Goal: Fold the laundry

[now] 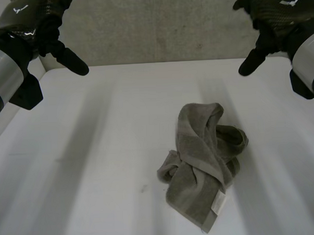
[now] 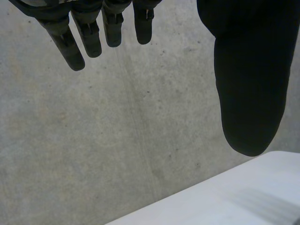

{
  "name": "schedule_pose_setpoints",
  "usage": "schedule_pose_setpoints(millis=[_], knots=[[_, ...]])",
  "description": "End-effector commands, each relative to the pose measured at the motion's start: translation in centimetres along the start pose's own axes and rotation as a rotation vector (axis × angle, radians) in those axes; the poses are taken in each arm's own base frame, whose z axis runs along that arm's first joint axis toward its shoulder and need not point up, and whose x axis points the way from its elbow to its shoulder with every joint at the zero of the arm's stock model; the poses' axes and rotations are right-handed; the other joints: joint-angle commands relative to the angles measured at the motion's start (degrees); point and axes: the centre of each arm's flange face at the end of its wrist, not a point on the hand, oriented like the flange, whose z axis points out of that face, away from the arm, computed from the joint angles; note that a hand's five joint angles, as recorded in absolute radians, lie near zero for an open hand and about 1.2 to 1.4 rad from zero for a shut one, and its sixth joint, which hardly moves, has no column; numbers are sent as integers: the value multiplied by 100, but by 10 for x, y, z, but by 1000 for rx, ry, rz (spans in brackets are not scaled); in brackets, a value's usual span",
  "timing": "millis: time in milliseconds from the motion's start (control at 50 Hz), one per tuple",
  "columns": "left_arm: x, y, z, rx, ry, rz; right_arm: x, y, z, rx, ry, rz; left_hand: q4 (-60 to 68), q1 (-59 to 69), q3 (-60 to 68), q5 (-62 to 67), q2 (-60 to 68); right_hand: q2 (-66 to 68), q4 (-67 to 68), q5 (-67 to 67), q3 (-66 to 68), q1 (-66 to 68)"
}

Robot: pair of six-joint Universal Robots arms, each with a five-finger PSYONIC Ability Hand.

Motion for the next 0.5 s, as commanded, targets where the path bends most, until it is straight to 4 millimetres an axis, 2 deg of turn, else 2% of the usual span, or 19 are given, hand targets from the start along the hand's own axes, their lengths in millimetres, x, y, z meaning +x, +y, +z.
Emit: schedule_pose_setpoints(millis=[20, 40, 60, 100, 120, 140, 160, 180, 200, 220, 240, 300, 380, 400, 440, 460, 500], knots=[[-2, 19, 10, -53, -3, -3, -20, 52, 9, -200, -150, -254, 64, 38, 65, -98, 69, -276, -311, -254, -183, -88], [-3, 24, 13, -67, -6, -5, -25, 62, 9, -249, -177, -263, 64, 38, 65, -98, 69, -276, -311, -254, -183, -88], [-3, 24, 13, -67, -6, -5, -25, 62, 9, -250, -178, -263, 64, 38, 65, -98, 69, -276, -311, -254, -183, -88], [-5, 38, 22, -82, -6, -7, -45, 70, 7, -299, -233, -214, 81, 55, 82, -81, 86, -276, -311, -254, -183, -88], [-5, 39, 22, -82, -6, -7, -45, 70, 7, -299, -233, -213, 81, 55, 82, -81, 86, -276, -311, -254, -183, -88], [-5, 49, 26, -96, -5, -7, -49, 73, 8, -318, -233, -152, 114, 88, 115, -48, 119, -276, -311, -254, -183, -88], [-5, 49, 26, -96, -5, -7, -52, 79, 8, -346, -226, -76, 115, 88, 115, -48, 120, -276, -311, -254, -183, -88], [-7, 62, 30, -119, -7, -9, -52, 79, 8, -346, -226, -75, 131, 105, 132, -31, 136, -276, -311, -254, -183, -88], [-7, 62, 30, -119, -7, -9, -54, 86, 7, -378, -215, -3, 132, 105, 132, -31, 137, -276, -311, -254, -183, -88], [-7, 73, 34, -139, -6, -12, -54, 95, 6, -418, -203, 61, 115, 88, 115, -47, 120, -276, -311, -254, -183, -88], [-7, 80, 36, -154, -4, -14, -54, 95, 6, -418, -203, 62, 115, 88, 115, -48, 120, -276, -311, -254, -183, -88], [-7, 91, 40, -179, -1, -16, -57, 113, -3, -485, -191, 149, 98, 72, 99, -64, 103, -276, -311, -254, -183, -88], [-8, 97, 42, -191, -6, -19, -63, 137, -16, -545, -188, 164, 64, 38, 65, -98, 69, -66, -101, -45, 26, 122], [-8, 97, 42, -188, -5, -18, -63, 137, -16, -546, -189, 164, 64, 38, 65, -98, 69, -66, -100, -44, 27, 123], [-7, 98, 43, -184, -2, -18, -67, 154, -17, -553, -184, 161, 64, 38, 65, -98, 69, 102, 67, 124, 195, 290], [-8, 99, 44, -178, -3, -16, -67, 154, -17, -553, -184, 161, 64, 38, 65, -98, 69, 103, 68, 124, 195, 291], [-8, 99, 45, -171, -2, -15, -75, 177, -15, -558, -169, 144, 64, 38, 65, -98, 69, 236, 201, 258, 329, 424]])
